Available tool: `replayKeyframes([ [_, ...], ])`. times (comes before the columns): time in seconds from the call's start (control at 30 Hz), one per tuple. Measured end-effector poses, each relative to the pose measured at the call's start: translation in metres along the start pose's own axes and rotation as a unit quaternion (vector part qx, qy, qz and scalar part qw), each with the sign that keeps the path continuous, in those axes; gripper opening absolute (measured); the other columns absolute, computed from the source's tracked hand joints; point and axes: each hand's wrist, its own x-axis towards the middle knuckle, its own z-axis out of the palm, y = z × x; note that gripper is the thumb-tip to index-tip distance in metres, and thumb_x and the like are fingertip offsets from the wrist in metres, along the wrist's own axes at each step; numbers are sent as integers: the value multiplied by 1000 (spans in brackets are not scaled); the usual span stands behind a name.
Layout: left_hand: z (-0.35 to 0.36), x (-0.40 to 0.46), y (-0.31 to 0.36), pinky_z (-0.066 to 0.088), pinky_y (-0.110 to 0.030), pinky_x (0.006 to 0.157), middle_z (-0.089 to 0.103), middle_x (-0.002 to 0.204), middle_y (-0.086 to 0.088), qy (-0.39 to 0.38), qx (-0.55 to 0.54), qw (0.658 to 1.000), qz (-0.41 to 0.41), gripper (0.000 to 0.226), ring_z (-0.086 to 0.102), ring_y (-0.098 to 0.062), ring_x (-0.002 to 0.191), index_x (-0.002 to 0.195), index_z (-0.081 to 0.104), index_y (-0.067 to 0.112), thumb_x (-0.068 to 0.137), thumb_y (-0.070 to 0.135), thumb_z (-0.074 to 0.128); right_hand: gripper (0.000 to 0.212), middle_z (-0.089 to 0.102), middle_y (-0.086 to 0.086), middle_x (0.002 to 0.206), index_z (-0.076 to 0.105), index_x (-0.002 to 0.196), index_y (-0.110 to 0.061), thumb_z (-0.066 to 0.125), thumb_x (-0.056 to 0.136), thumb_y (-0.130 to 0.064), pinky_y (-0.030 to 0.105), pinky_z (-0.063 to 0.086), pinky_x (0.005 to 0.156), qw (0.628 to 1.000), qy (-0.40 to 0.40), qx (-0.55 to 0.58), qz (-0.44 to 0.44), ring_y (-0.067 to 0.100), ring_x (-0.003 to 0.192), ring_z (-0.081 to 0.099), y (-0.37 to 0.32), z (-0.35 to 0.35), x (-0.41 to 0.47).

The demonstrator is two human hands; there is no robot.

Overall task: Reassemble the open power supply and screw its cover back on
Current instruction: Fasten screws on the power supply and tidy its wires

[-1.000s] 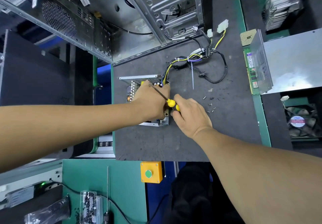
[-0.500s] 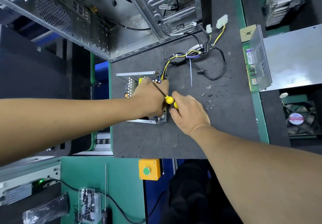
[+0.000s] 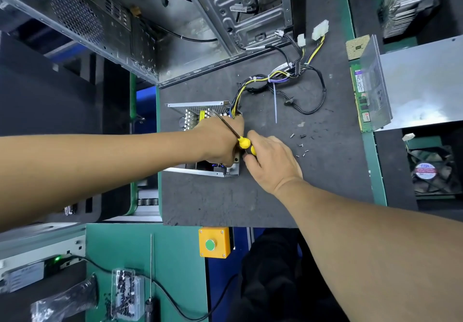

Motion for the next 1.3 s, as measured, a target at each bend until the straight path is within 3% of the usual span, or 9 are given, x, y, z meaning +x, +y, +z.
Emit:
replayKeyframes([
  [0.1, 0, -1, -2, 50, -34, 61, 62, 92, -5, -3, -29, 1000, -8, 51, 61, -31, 79, 112, 44, 14, 74, 26, 76, 47, 41, -10, 73, 11, 86, -40, 54, 88, -20, 33, 27, 59, 1000, 0, -1, -1, 26, 69, 38, -2, -1, 0],
  [0.2, 2, -3, -1, 50, -35, 58, 60, 88, -4, 11, -49, 999, -4, 61, 61, -31, 77, 107, 39, 17, 67, 26, 84, 30, 41, -9, 74, 26, 90, -36, 52, 87, -22, 33, 27, 59, 1000, 2, 2, -2, 26, 69, 38, -1, -1, 0],
  [0.3, 1, -5, -4, 55, -39, 63, 57, 85, -2, -1, -87, 996, 0, 66, 60, -31, 77, 109, 41, 16, 63, 21, 87, 22, 41, -9, 74, 29, 92, -32, 49, 88, -25, 33, 27, 59, 1000, 0, -6, -8, 26, 69, 39, 0, 1, 0],
  [0.43, -1, -6, -3, 43, -34, 55, 48, 72, 6, 5, -113, 994, 2, 63, 54, -26, 71, 103, 37, 17, 65, 18, 87, 39, 40, -7, 73, 15, 87, -38, 51, 89, -24, 33, 25, 59, 1000, -3, -21, -17, 25, 68, 39, 1, 2, 1],
  [0.7, 3, -12, -2, 51, -39, 62, 60, 91, -5, 29, -103, 994, 0, 52, 61, -33, 81, 108, 41, 15, 72, 16, 78, 31, 39, -6, 72, 22, 89, -30, 52, 89, -22, 34, 23, 58, 999, -10, -29, -12, 26, 67, 38, 0, 0, 1],
  [0.93, 10, -14, 0, 34, -32, 49, 53, 78, -6, 78, -40, 996, -3, 50, 55, -34, 68, 102, 31, 16, 75, 16, 74, 34, 40, -6, 72, 19, 89, -33, 51, 89, -22, 33, 23, 59, 999, -10, -35, -11, 25, 68, 37, -1, -1, 1],
  [1.03, 8, -5, 0, 28, -30, 47, 42, 70, 1, 67, -27, 997, 14, 56, 54, -30, 64, 97, 28, 20, 70, 17, 77, 22, 46, -4, 74, 30, 93, -31, 50, 87, -23, 33, 24, 61, 1000, -9, -22, 0, 25, 69, 37, -2, -2, 1],
  [1.17, 8, 0, -3, 20, -27, 44, 34, 67, 4, 66, 0, 997, 34, 57, 33, -14, 51, 94, 30, 19, 66, 21, 80, 12, 59, 3, 79, 43, 95, -23, 53, 89, -22, 33, 26, 62, 999, -15, -30, 8, 25, 70, 38, 0, -1, 2],
  [1.3, 8, 2, -3, 20, -27, 43, 34, 68, 5, 51, 8, 997, 60, 55, 33, -11, 51, 92, 31, 16, 68, 21, 79, 11, 62, 3, 83, 52, 99, -17, 52, 89, -22, 36, 34, 62, 999, -24, -22, 19, 26, 74, 41, 1, 1, 1],
])
